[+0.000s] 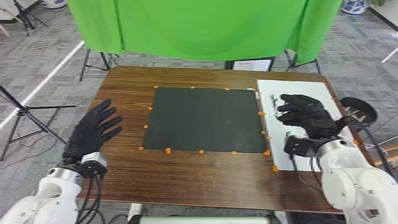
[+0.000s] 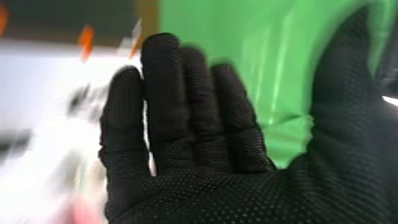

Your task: Arrange flowers

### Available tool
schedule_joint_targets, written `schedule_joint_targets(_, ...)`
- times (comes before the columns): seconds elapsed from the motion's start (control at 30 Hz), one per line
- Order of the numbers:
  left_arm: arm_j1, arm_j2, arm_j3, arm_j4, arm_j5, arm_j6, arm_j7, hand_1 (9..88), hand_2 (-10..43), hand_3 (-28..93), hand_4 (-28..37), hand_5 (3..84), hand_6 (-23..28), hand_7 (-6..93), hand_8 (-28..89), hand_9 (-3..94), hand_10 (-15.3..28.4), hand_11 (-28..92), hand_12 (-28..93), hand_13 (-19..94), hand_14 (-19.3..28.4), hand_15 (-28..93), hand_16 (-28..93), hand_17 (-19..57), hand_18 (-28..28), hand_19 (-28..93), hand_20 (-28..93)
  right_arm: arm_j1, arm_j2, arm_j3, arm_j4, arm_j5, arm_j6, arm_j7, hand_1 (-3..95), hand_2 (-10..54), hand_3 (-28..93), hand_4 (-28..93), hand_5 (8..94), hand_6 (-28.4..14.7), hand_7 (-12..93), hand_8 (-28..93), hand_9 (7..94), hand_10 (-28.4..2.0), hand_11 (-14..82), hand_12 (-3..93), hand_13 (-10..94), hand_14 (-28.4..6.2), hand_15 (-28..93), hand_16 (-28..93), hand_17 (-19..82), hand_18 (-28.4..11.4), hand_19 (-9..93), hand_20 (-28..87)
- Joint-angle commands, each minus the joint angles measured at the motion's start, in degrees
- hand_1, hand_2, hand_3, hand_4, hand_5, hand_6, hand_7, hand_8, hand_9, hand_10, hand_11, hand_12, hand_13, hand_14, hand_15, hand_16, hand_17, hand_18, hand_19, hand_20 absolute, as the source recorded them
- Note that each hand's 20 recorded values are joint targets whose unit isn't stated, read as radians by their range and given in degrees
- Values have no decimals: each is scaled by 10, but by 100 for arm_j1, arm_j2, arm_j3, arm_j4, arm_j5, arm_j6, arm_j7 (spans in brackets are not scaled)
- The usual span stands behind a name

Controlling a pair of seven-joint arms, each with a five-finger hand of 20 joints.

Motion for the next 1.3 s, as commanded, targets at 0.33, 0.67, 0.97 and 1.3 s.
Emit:
schedule_joint_targets(0.33, 60, 49, -111, -58, -5, -1, -29, 291, -76, 685, -283, 217, 34, 226, -127, 168, 102, 235, 167, 135, 137, 344, -17, -110, 201, 411, 96, -303, 1184, 265, -721, -4628, -2511, 2145, 216, -95, 725, -283, 639, 2, 406, -191, 705, -126, 486, 294, 686, -101, 747, 241, 437, -176, 932, 536)
schedule_joint_targets(0.67, 39, 52, -84, -60, -27, 30, -12, 290, -76, 686, -283, 216, 34, 225, -127, 167, 102, 235, 167, 134, 138, 345, -17, -111, 201, 410, 96, -402, 1378, 104, -669, -4925, -3416, 2157, 156, -95, 724, -283, 653, -4, 384, -174, 710, -134, 472, 308, 671, -112, 741, 242, 417, -189, 932, 535)
schedule_joint_targets(0.97, 18, 34, -59, -57, -35, 40, -36, 289, -74, 687, -283, 211, 32, 224, -126, 159, 100, 234, 169, 132, 137, 345, -16, -112, 201, 410, 97, -257, 1276, -237, -492, -5284, -3629, 2265, 159, -95, 735, -283, 672, 1, 396, -167, 724, -135, 465, 311, 676, -115, 738, 242, 415, -189, 932, 533)
schedule_joint_targets(1.3, -23, 43, -43, -37, -28, 10, -65, 291, -73, 684, -283, 208, 32, 222, -125, 157, 100, 232, 172, 132, 137, 346, -16, -112, 201, 410, 98, -253, 1242, -575, -300, -5715, -3502, 2529, 198, -95, 748, -283, 688, 8, 437, -175, 746, -124, 481, 320, 698, -107, 747, 245, 434, -187, 932, 557)
